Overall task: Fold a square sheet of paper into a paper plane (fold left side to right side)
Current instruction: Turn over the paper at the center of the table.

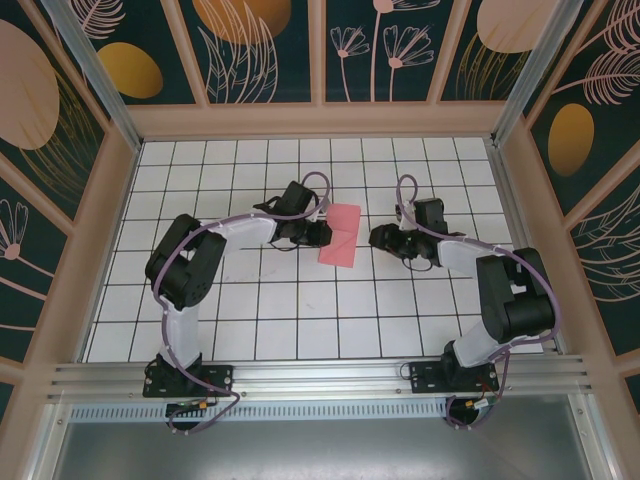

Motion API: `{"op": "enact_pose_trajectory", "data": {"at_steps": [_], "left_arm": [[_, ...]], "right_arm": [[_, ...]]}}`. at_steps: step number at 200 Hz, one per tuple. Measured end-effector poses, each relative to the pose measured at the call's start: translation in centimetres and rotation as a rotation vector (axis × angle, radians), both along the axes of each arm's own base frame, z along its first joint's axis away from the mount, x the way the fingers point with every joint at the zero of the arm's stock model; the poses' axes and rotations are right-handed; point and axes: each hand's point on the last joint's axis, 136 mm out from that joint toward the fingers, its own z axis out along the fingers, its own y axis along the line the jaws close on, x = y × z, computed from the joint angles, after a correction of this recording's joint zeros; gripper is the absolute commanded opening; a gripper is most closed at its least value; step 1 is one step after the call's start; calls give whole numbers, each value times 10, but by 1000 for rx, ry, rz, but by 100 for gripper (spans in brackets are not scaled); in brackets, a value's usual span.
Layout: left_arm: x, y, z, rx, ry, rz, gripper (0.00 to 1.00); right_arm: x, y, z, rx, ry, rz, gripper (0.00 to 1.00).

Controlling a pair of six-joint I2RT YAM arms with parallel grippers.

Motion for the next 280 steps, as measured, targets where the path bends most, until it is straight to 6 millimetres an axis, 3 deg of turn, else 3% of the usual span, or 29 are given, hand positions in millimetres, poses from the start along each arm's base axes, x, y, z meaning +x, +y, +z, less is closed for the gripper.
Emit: {"op": "enact_pose_trajectory", "data": {"at_steps": [32,74,107,149,181,220,254,280], "left_arm": [[-2,2,17,-28,-37,4,11],[-4,4,43,-72,-86,15,11],[-5,5,42,-74,-84,23,12],[-6,6,39,-76,-77,32,15],[-5,9,37,-73,-71,51,30],[0,27,41,-49,-95,107,54],[-1,56,78,-82,-169,178,68],[-7,71,110,-146,-221,231,75]], "right_arm": [[5,14,10,71,-29,23,50],[11,40,6,139,-12,73,56],[20,59,8,184,-23,103,56],[27,73,-4,216,9,116,54],[30,84,-5,238,12,133,41],[36,92,3,254,-10,145,13],[38,91,8,251,-28,148,3],[40,84,43,280,-105,143,0]]}}
